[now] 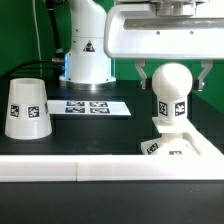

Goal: Assemble lamp

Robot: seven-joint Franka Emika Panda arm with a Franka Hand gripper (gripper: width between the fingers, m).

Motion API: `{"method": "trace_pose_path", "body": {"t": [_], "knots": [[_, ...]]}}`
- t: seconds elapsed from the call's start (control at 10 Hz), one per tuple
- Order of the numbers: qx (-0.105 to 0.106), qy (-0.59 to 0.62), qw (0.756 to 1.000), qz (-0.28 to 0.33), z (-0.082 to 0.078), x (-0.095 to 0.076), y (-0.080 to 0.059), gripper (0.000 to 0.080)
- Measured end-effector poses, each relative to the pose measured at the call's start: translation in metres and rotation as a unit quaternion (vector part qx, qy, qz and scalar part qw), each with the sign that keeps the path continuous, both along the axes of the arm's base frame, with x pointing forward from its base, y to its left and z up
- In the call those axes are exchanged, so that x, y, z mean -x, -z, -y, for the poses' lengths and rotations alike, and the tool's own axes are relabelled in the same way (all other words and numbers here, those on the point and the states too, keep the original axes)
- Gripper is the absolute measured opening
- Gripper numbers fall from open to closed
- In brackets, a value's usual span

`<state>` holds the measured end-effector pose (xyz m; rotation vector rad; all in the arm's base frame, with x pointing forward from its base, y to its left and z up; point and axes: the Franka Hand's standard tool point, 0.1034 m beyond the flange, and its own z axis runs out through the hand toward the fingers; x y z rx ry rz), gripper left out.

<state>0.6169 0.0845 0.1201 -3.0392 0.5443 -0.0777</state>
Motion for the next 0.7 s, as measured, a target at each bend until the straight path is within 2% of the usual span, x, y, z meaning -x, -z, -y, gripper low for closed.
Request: {"method": "trace_pose_path", "body": {"t": [0.1,0.3,0.5,0.7], "knots": [[-0.002,0.028,1.000,-0.001,0.000,0.000,0.000,0.0580],[-0.008,0.157,0.987,-0.014,-0.008,0.005,0.003,0.0580],[-0.017,0.265,0.964,-0.030,-0.015,0.011,0.005,0.0580],[-0.038,0.359,0.932,-0.047,-0.017,0.012,0.005,0.0580]]}}
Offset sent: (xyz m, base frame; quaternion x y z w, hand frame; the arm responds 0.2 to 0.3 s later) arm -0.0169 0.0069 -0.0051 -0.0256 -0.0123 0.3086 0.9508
